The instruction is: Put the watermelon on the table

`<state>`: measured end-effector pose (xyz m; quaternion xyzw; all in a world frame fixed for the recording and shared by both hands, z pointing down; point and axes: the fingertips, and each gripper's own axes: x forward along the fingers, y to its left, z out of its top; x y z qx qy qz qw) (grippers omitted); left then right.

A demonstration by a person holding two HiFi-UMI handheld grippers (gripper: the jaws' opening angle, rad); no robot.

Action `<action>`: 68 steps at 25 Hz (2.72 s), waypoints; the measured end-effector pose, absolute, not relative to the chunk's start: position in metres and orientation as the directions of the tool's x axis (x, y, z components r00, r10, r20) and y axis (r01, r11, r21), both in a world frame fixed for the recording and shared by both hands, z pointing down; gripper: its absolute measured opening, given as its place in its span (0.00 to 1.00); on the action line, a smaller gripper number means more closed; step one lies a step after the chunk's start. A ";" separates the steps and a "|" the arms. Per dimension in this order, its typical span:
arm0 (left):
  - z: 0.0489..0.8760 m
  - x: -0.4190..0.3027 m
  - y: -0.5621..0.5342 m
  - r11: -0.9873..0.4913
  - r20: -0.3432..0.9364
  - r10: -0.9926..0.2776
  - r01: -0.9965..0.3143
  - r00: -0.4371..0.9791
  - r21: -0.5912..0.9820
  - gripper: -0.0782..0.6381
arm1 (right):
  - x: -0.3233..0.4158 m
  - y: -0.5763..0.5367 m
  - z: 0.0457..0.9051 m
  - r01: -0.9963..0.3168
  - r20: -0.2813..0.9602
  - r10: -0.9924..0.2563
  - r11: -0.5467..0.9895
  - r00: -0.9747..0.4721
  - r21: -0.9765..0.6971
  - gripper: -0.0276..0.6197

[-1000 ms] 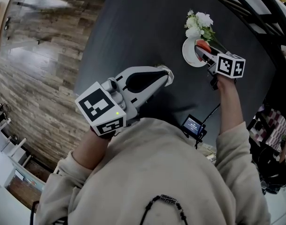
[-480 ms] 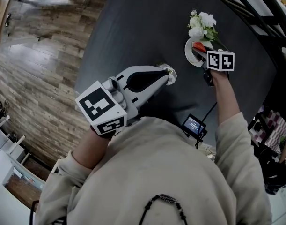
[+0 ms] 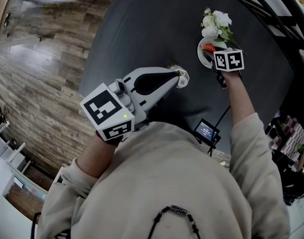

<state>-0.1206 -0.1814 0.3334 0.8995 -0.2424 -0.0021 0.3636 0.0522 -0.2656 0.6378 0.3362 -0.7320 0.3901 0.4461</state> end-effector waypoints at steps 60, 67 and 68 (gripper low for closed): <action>0.191 0.019 -0.085 -0.894 0.095 -0.241 -0.259 0.966 0.367 0.12 | 0.158 -0.046 0.154 -0.646 -0.009 -0.730 0.611 -0.683 -0.457 0.07; 0.190 0.022 -0.077 -0.900 0.113 -0.229 -0.255 0.967 0.355 0.12 | 0.161 -0.038 0.148 -0.639 -0.024 -0.724 0.624 -0.690 -0.449 0.07; 0.190 0.022 -0.075 -0.900 0.113 -0.231 -0.256 0.967 0.353 0.12 | 0.161 -0.036 0.147 -0.639 -0.025 -0.723 0.626 -0.691 -0.447 0.07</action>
